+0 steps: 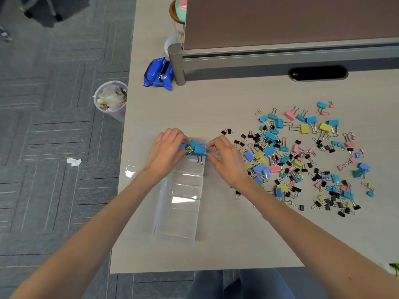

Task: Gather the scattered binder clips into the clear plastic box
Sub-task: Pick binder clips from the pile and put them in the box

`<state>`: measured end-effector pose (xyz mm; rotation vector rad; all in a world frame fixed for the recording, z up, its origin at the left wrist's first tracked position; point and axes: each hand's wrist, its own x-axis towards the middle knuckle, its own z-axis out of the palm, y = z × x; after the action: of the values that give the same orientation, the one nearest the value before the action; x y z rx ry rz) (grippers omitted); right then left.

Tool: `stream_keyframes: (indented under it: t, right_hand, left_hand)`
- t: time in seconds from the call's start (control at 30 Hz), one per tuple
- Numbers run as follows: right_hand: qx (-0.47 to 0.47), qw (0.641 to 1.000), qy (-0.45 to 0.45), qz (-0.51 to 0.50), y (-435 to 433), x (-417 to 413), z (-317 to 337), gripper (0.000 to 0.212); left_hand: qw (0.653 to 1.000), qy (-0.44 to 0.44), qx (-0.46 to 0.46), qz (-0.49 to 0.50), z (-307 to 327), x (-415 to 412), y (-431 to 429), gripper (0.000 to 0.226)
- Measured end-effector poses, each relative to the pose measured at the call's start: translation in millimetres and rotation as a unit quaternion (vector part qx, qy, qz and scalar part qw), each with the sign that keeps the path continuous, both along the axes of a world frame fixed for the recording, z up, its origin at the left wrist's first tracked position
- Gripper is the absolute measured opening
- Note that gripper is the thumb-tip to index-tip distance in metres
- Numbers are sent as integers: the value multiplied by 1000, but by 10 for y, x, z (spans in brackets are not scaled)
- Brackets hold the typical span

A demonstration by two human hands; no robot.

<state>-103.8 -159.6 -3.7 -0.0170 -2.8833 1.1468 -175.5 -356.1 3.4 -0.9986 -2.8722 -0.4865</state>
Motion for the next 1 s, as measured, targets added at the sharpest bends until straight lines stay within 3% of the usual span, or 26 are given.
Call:
stream_keyframes:
  t: [0.17,0.27,0.37,0.57,0.7,0.87,1.0]
  right_hand:
    - [151,982,72,88,-113,-30,31,28]
    - [236,958,103,125,-135,-60,-11,26]
    - [258,955,91,117,-166,-125,2,23]
    - [226,967,-7,118,-250,-280,99,16]
    - [57,995,-75,27,-197,-286,104,14]
    - [-71,994,7,-82,-132,-280,175,22]
    - [-17,996,30,-85,-114,-252,157,16]
  left_hand:
    - [1000,29,7,-3,-23,-4,-82,4]
    - [997,44,-29,-50,-81,2,-153,22]
    - [996,55,-28,-68,-121,12,-199,14]
    - [998,47,12,-35,-111,43,-201,16]
    - [999,14,53,2,-71,79,-217,5]
    - [995,-28,75,62,-43,116,-158,12]
    - [993,-43,80,76,-45,139,-123,11]
